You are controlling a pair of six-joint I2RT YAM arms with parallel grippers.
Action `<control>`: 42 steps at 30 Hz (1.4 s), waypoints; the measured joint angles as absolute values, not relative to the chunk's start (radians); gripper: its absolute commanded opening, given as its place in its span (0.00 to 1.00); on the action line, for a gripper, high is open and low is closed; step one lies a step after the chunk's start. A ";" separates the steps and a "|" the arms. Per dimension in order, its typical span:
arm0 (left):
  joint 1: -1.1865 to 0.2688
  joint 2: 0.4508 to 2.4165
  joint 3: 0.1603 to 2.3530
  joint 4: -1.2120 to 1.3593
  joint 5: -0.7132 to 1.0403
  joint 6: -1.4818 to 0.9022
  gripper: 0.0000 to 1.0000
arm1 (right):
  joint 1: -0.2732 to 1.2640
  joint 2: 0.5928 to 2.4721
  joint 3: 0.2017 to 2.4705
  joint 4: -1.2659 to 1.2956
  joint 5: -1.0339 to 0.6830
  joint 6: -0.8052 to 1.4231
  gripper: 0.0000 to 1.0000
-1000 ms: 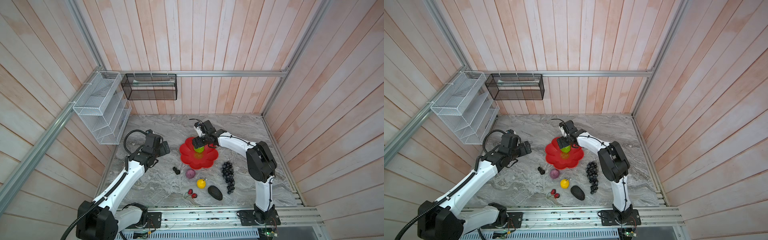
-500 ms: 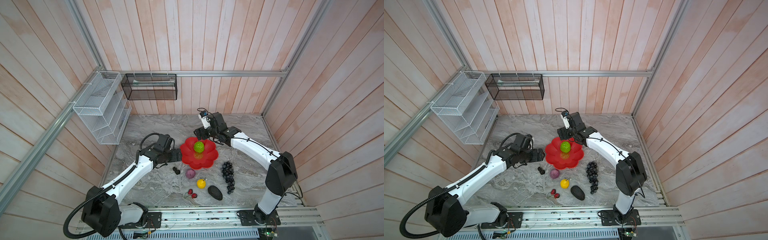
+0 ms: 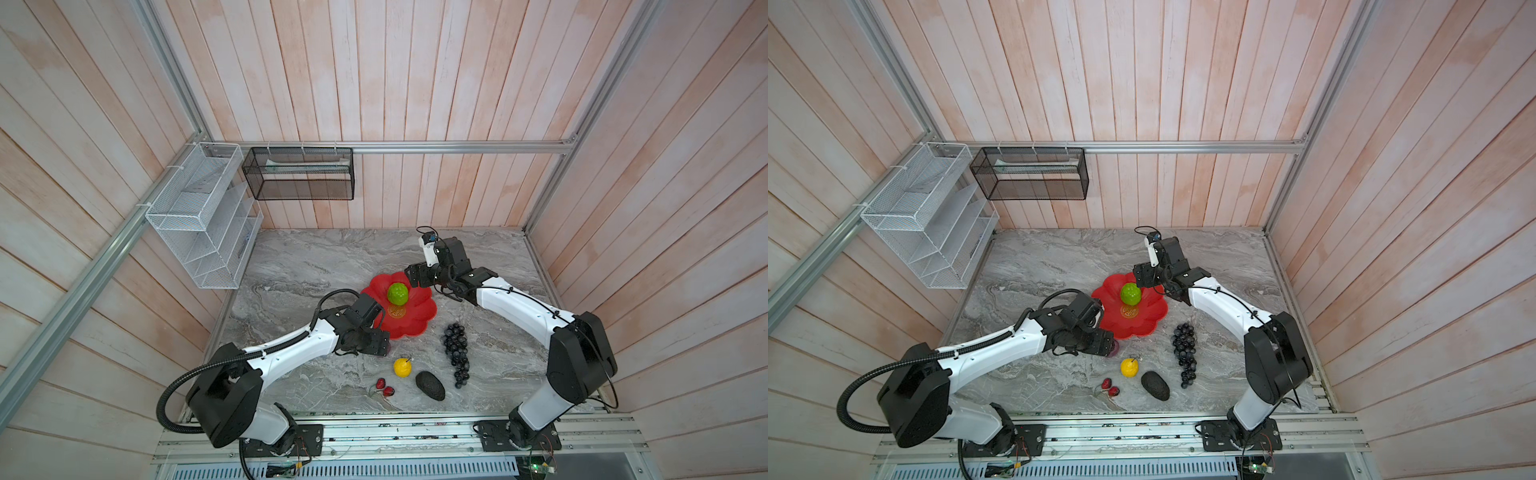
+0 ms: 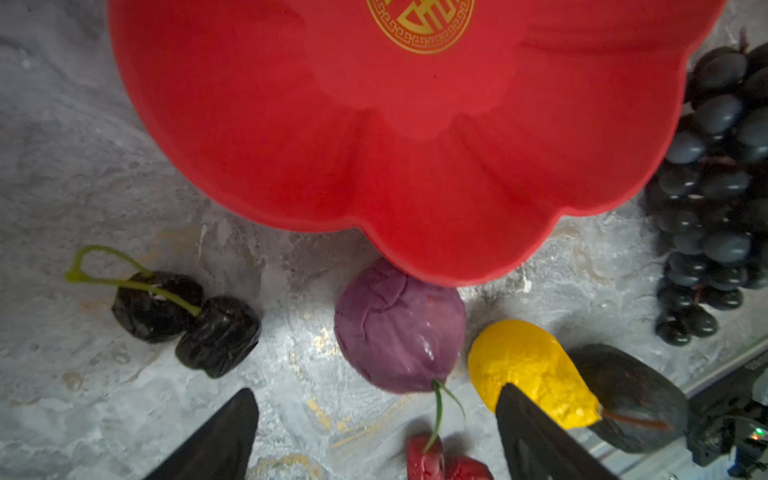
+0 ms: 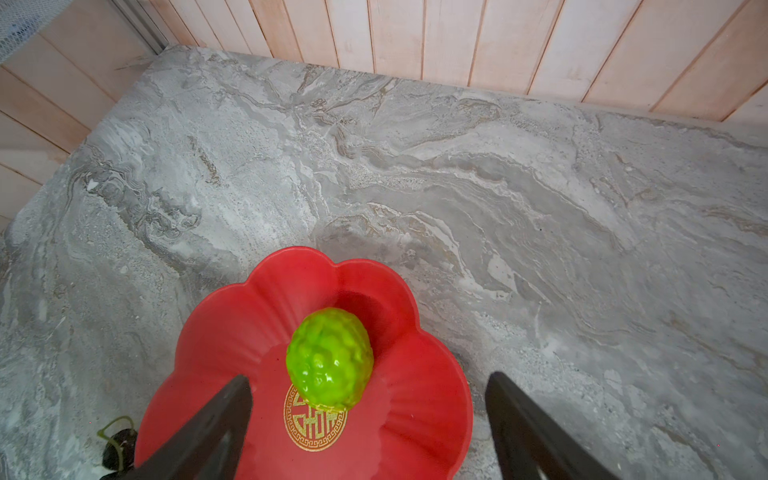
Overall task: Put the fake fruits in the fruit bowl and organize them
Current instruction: 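Reach the left gripper to the purple fruit and grasp it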
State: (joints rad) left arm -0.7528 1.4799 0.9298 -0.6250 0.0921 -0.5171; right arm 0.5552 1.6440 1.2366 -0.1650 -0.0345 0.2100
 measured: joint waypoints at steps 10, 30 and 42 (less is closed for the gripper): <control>-0.758 1.559 0.943 -0.581 0.096 -0.497 0.89 | 0.540 1.631 1.222 -0.131 -0.057 0.217 0.87; -0.774 1.674 0.968 -0.530 0.093 -0.465 0.59 | 0.540 1.614 1.147 -0.082 -0.077 0.225 0.85; -0.774 1.607 0.945 -0.538 0.096 -0.459 0.44 | 0.540 1.602 1.140 -0.063 -0.084 0.234 0.84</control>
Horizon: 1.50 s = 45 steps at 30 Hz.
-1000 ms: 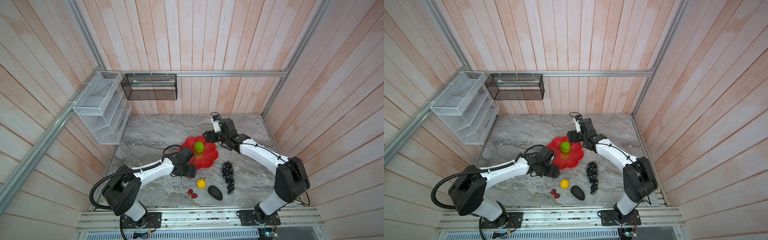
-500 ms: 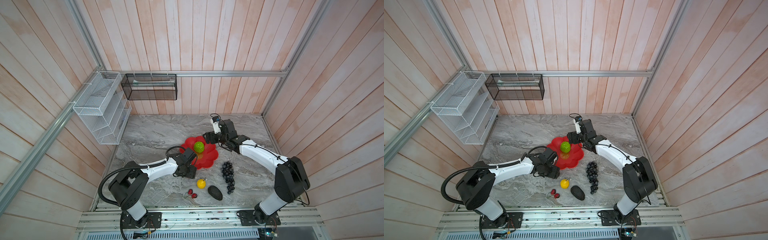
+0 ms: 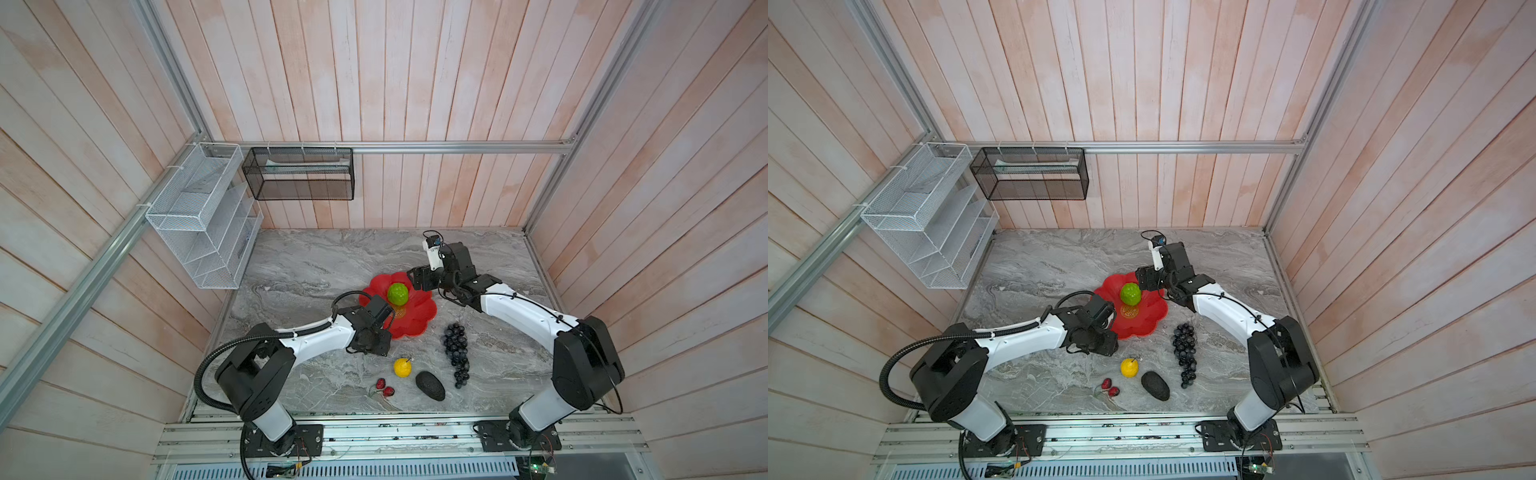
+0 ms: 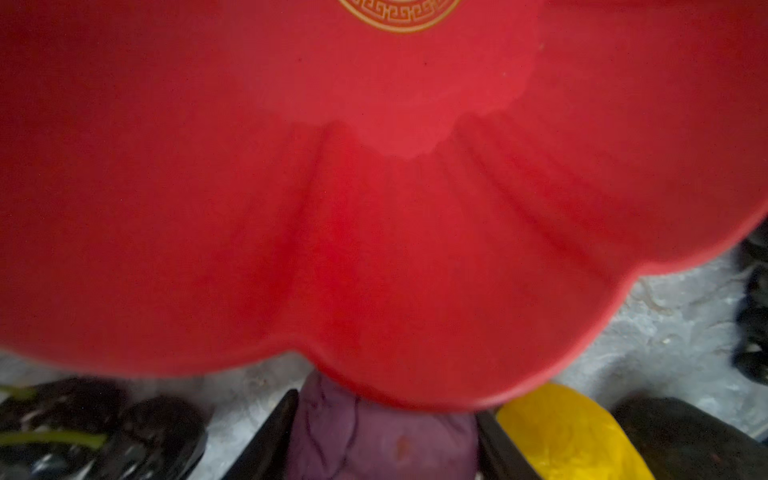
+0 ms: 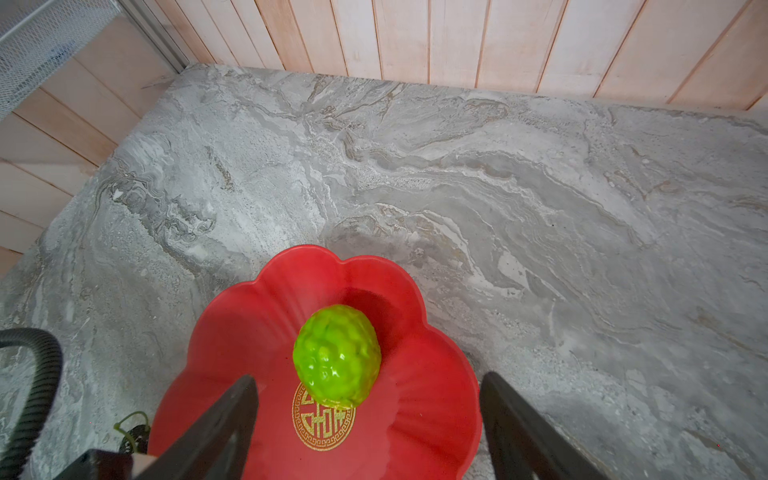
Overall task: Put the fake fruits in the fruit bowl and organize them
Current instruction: 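Reach the left gripper to the purple fruit and grasp it, then carry the purple fruit into the red bowl beside the green fruit and release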
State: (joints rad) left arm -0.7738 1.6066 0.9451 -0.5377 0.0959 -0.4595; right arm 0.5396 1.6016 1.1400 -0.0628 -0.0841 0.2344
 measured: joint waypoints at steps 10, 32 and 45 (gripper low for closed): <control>-0.774 1.421 0.857 -0.553 0.097 -0.494 0.44 | 0.540 1.592 1.140 -0.066 -0.094 0.236 0.83; -0.634 1.378 1.039 -0.572 0.130 -0.516 0.43 | 0.540 1.557 1.180 -0.126 -0.127 0.229 0.82; -0.538 1.774 1.320 -0.543 0.119 -0.459 0.42 | 0.535 1.557 1.149 -0.076 -0.133 0.232 0.82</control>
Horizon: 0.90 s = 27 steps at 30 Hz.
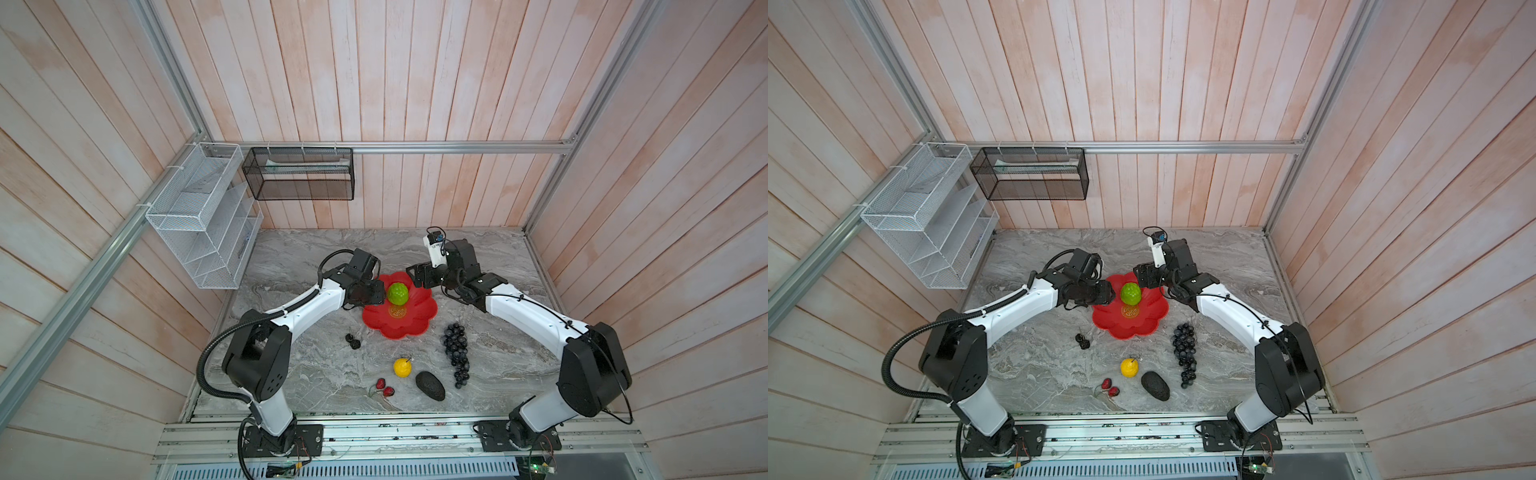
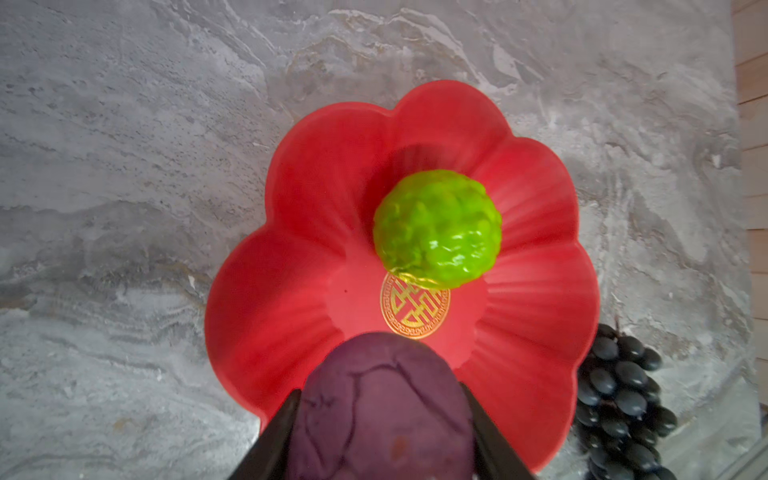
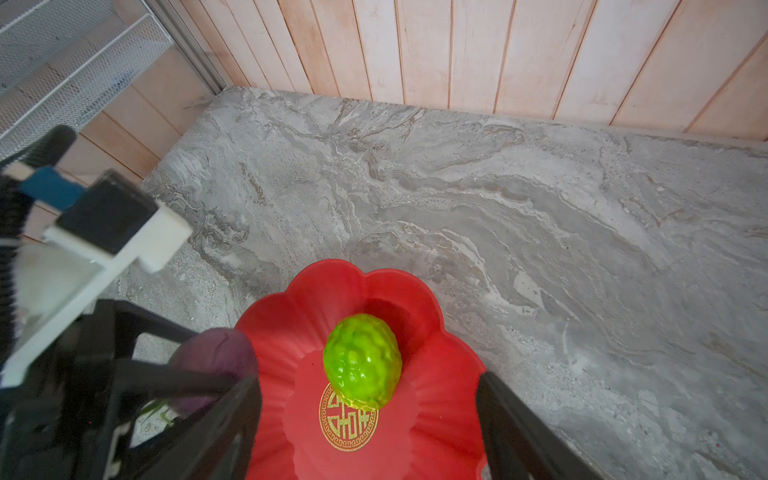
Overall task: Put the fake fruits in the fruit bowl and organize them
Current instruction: 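Carry the purple fruit into the red bowl beside the green fruit and release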
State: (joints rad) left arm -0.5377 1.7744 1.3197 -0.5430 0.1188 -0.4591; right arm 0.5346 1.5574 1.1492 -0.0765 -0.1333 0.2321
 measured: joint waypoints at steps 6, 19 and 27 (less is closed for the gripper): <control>-0.537 1.911 1.415 -0.539 0.119 -0.447 0.41 | 0.524 1.557 1.129 -0.067 -0.143 0.232 0.82; -0.542 1.979 1.423 -0.512 0.123 -0.465 0.52 | 0.502 1.557 1.060 -0.048 -0.160 0.237 0.82; -0.555 1.992 1.405 -0.492 0.126 -0.476 0.63 | 0.501 1.522 1.042 -0.045 -0.163 0.241 0.82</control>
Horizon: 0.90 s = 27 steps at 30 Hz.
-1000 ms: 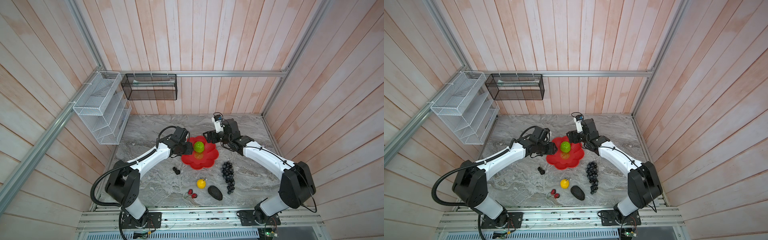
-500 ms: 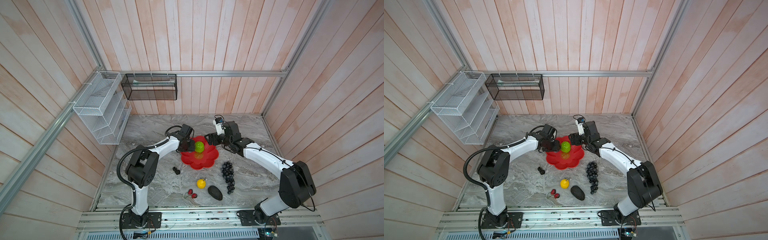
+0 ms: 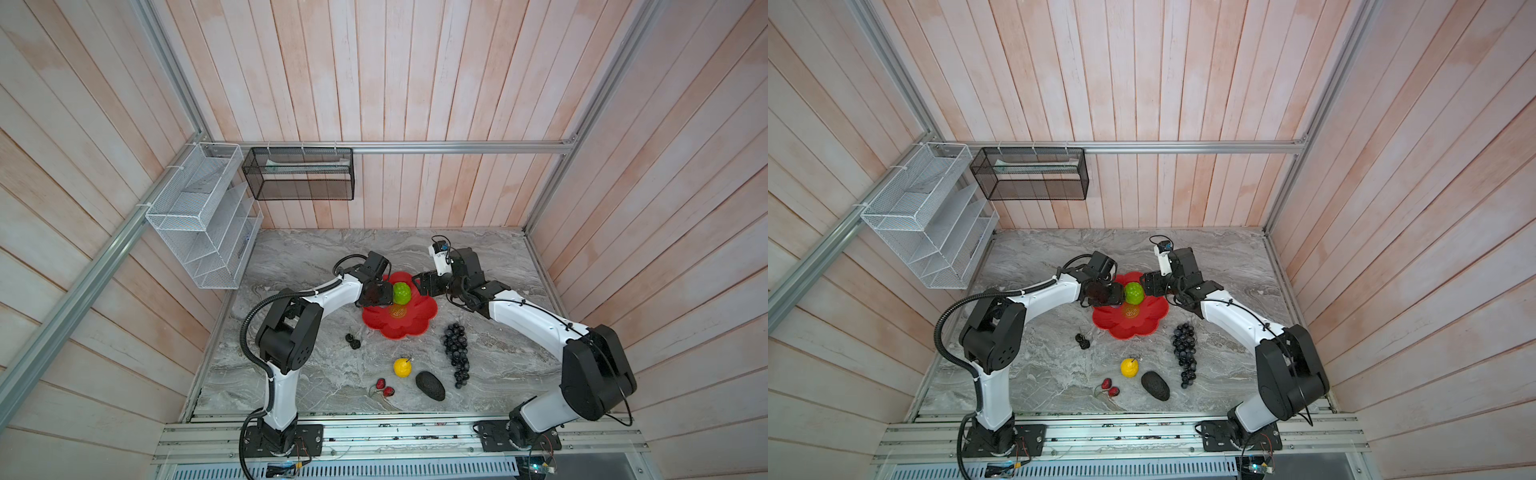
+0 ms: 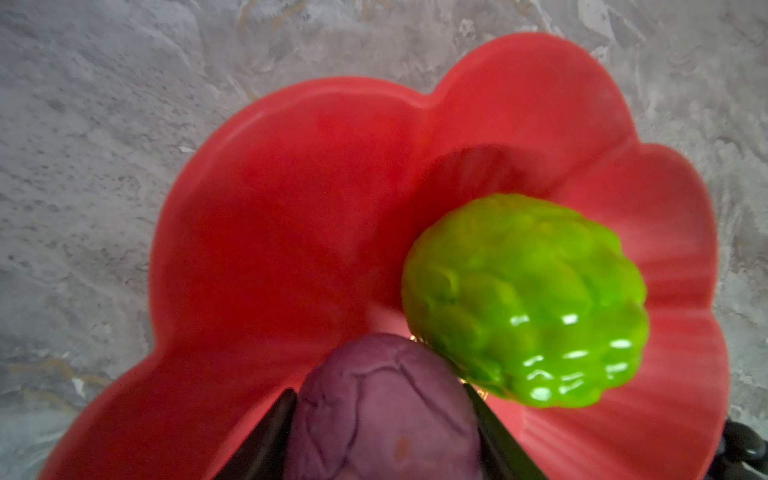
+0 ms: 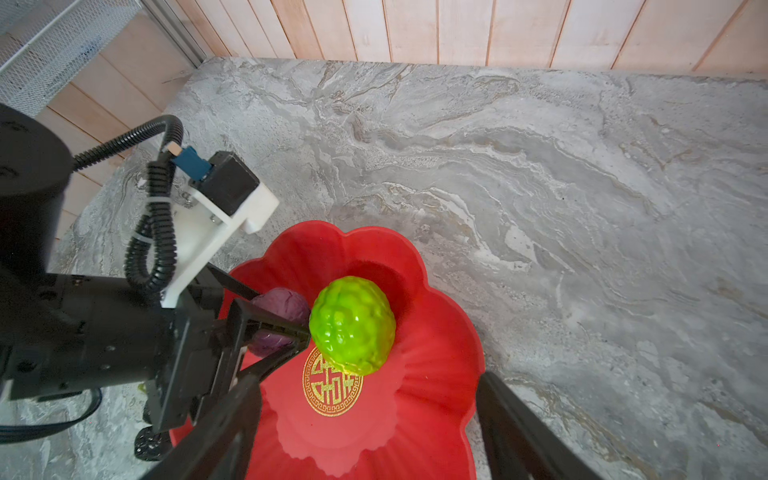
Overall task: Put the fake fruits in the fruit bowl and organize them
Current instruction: 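Carry the purple fruit into the red bowl beside the green fruit and release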
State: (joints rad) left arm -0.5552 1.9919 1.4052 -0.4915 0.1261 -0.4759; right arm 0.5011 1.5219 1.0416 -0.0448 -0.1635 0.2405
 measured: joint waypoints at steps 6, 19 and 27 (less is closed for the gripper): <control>-0.559 1.992 1.394 -0.480 0.125 -0.490 0.73 | 0.501 1.497 1.025 -0.041 -0.163 0.244 0.84; -0.563 1.897 1.330 -0.463 0.108 -0.506 0.76 | 0.501 1.428 1.011 -0.086 -0.177 0.245 0.83; -0.611 1.631 1.124 -0.427 0.069 -0.543 0.76 | 0.574 1.320 0.927 -0.152 -0.169 0.269 0.81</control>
